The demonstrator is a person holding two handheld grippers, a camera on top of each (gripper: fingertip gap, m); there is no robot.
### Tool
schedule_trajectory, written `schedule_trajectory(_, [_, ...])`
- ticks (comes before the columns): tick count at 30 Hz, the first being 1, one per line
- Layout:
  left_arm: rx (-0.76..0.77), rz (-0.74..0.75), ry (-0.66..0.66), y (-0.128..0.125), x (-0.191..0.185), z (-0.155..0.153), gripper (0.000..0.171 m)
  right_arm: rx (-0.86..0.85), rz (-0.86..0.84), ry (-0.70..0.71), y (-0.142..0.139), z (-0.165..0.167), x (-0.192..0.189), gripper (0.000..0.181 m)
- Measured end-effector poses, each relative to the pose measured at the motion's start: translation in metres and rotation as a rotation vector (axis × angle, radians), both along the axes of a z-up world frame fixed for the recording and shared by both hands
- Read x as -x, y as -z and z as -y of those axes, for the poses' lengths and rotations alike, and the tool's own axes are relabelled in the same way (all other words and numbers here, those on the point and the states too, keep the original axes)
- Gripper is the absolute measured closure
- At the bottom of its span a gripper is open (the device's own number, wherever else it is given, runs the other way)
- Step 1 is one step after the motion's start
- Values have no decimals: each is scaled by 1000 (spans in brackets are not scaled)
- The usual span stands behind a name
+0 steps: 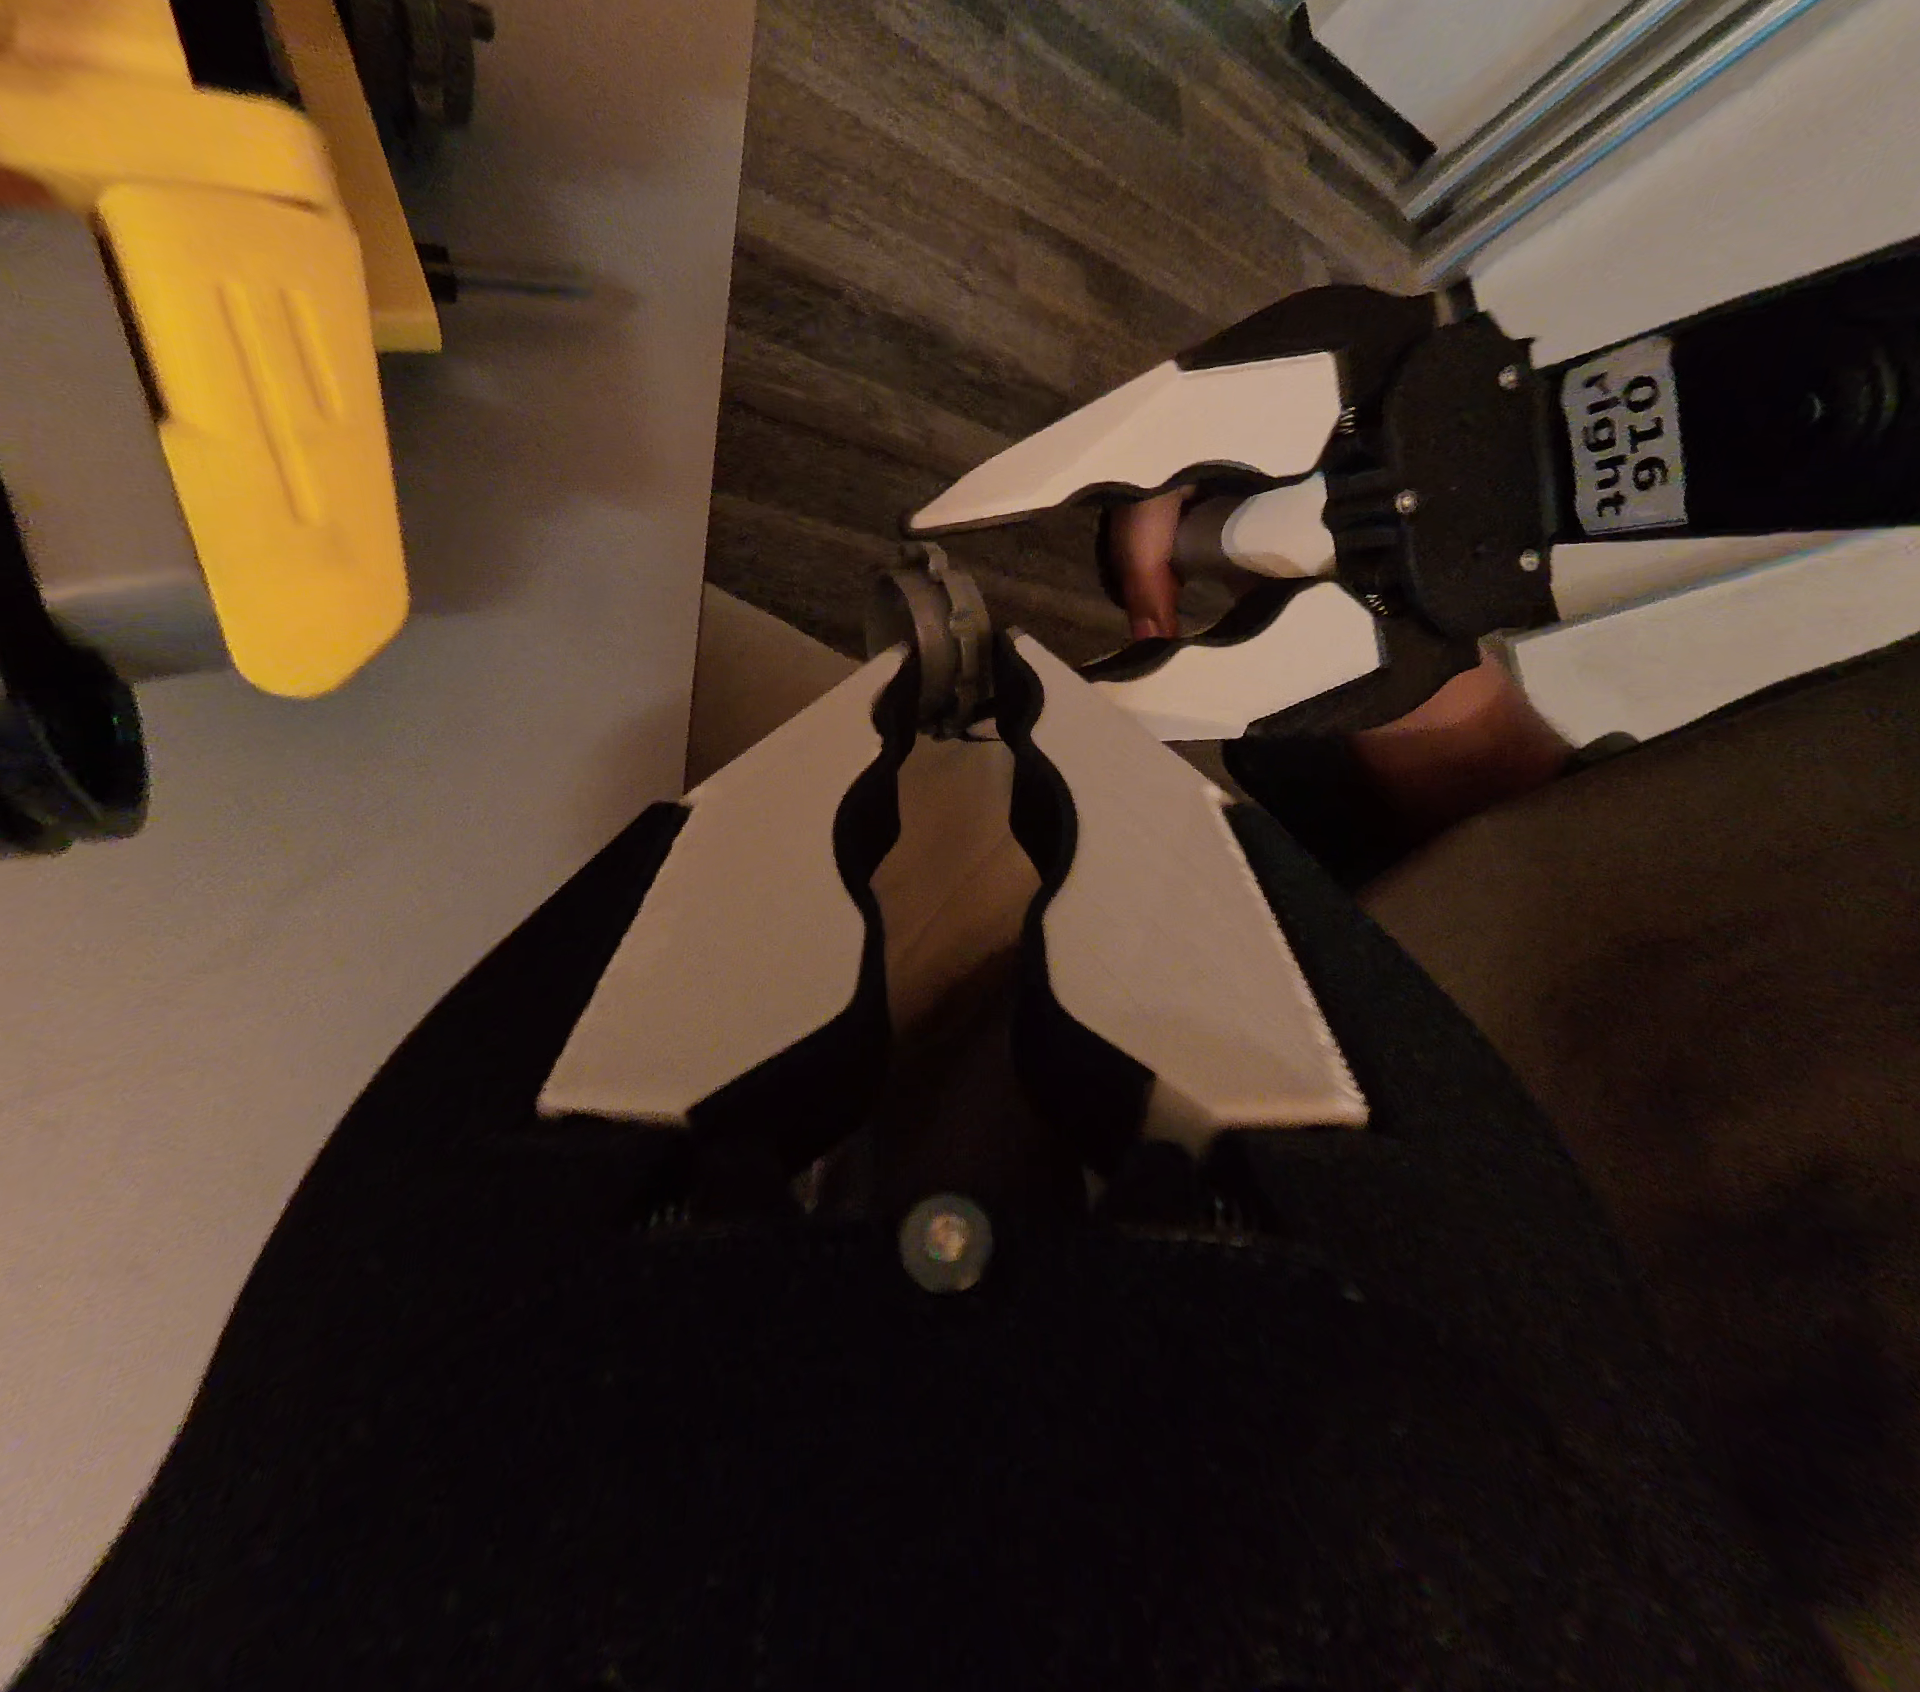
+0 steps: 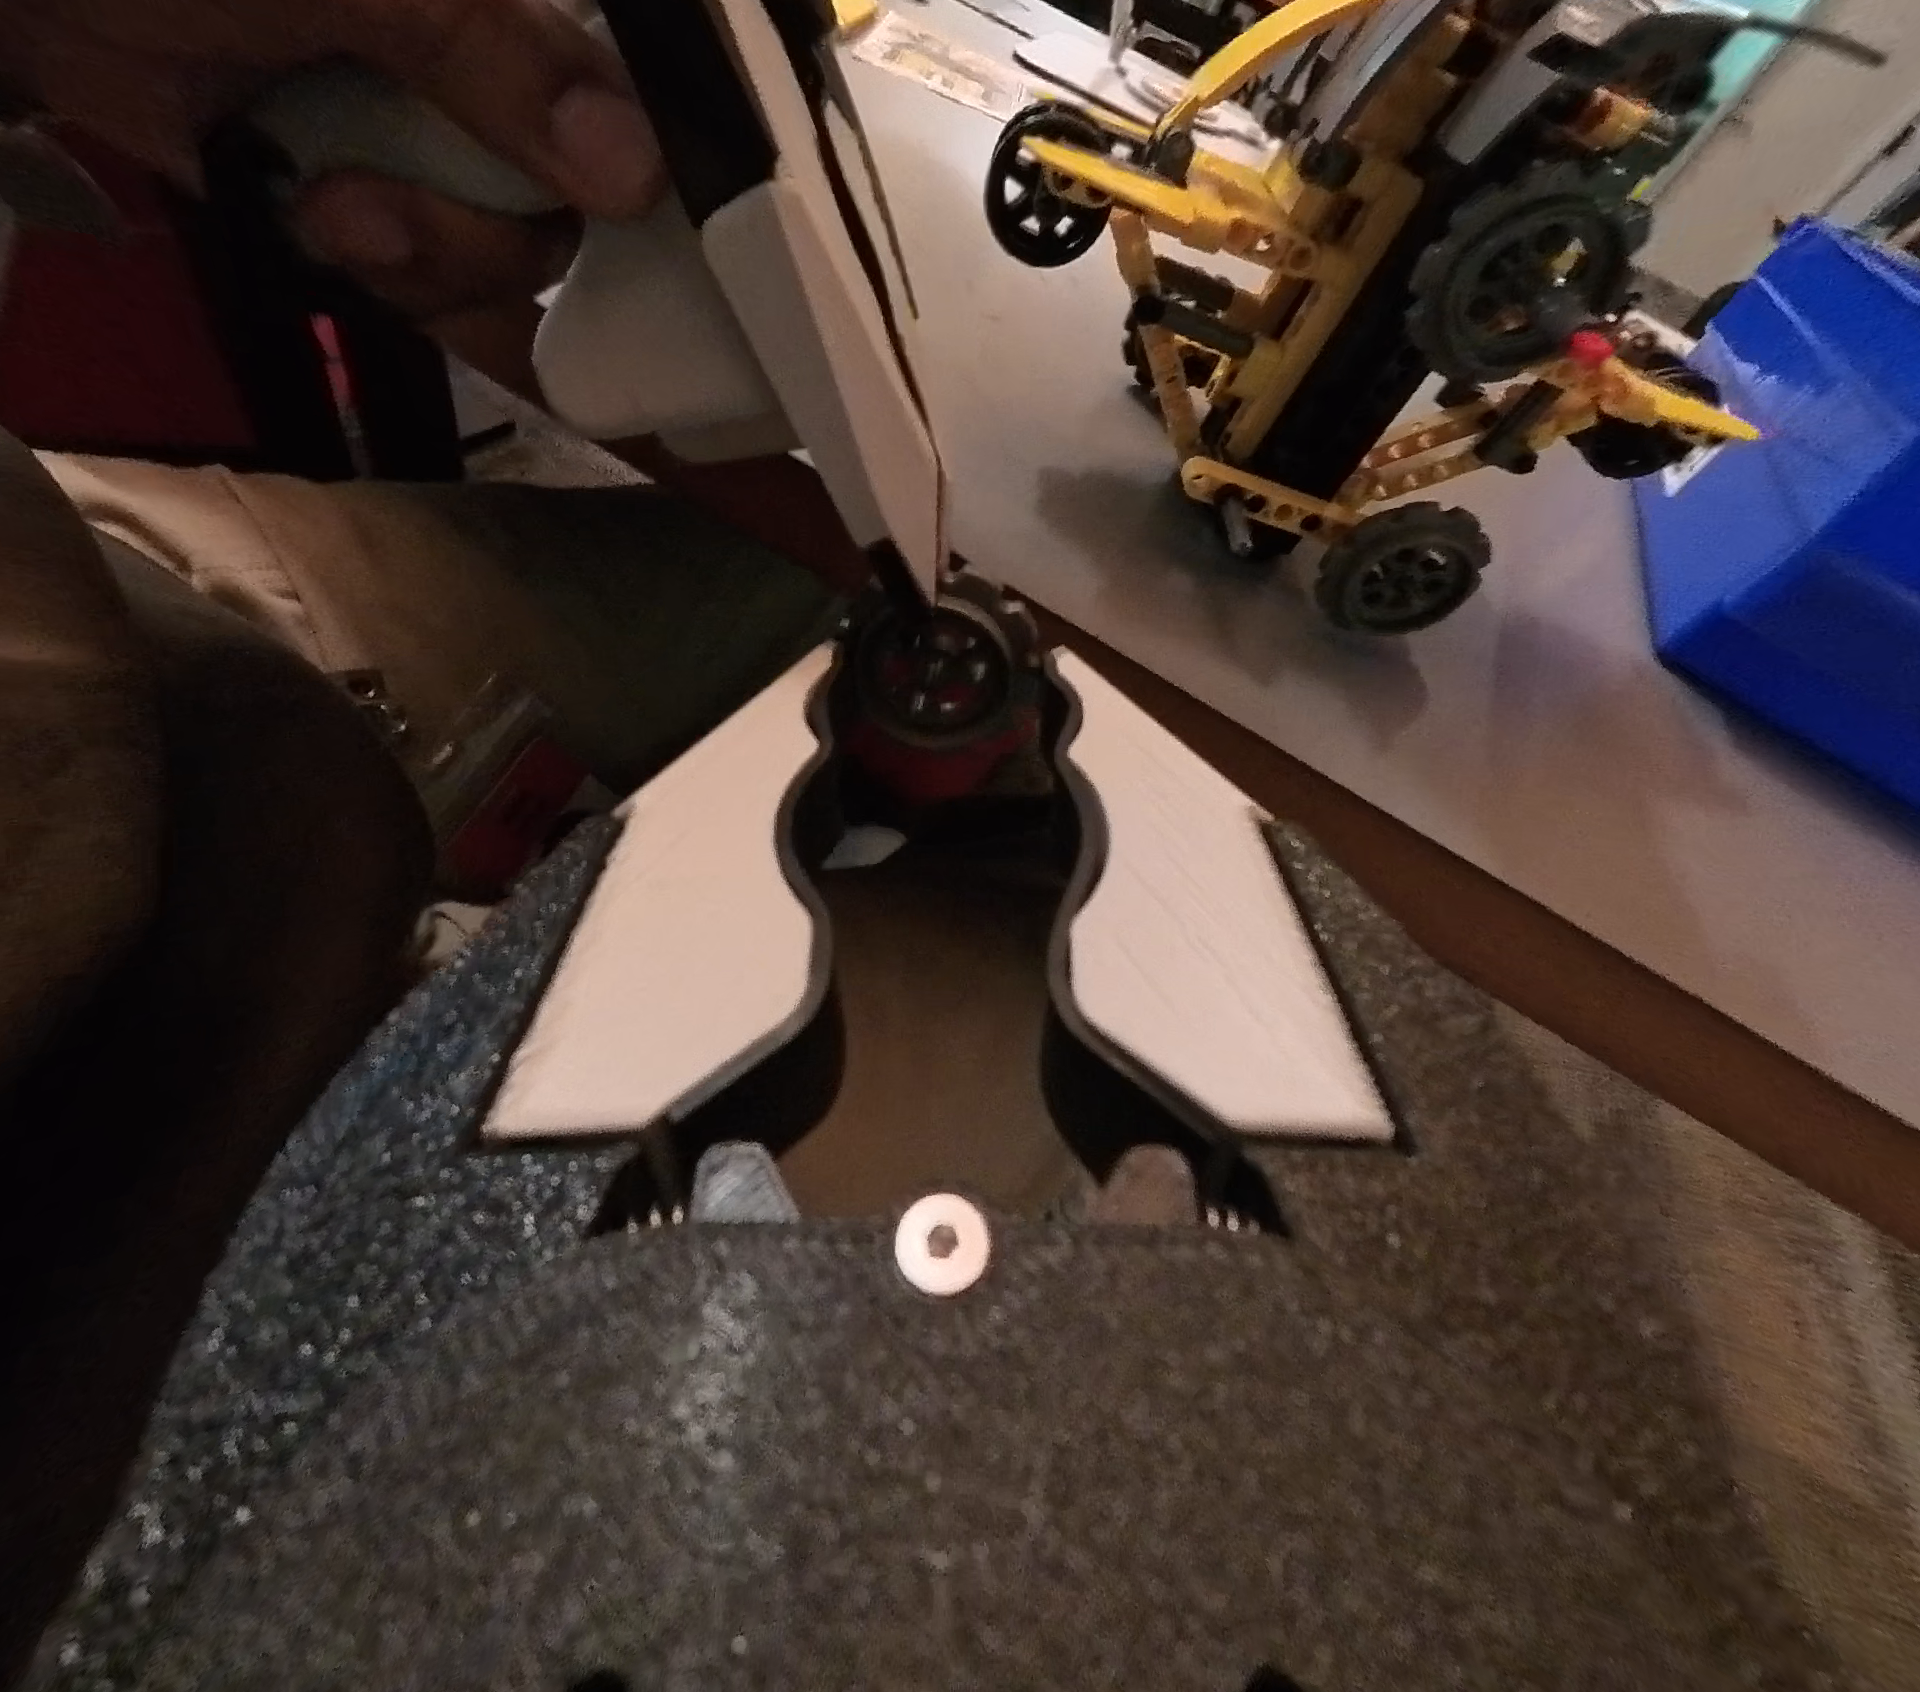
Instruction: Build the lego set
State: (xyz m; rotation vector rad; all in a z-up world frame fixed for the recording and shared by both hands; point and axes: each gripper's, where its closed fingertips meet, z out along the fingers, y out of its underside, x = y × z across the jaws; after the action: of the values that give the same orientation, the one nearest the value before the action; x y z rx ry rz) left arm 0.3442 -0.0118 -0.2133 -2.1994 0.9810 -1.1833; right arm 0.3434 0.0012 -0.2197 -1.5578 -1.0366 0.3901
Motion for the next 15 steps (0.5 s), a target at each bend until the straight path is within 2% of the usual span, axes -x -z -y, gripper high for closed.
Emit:
schedule_trajectory(5, [-29,64,-24,-13,-3,-5,153,45,-110,55,-9,-9,-3,145])
schedule_trajectory(10, [-94,66,-72,-17,2,-15,138,114,-239,126,-19,-21,-7,145])
schedule_trajectory(15, [-171,151,-61,-34,-1,-15,120,221,-405,183,-18,-34,-15,146])
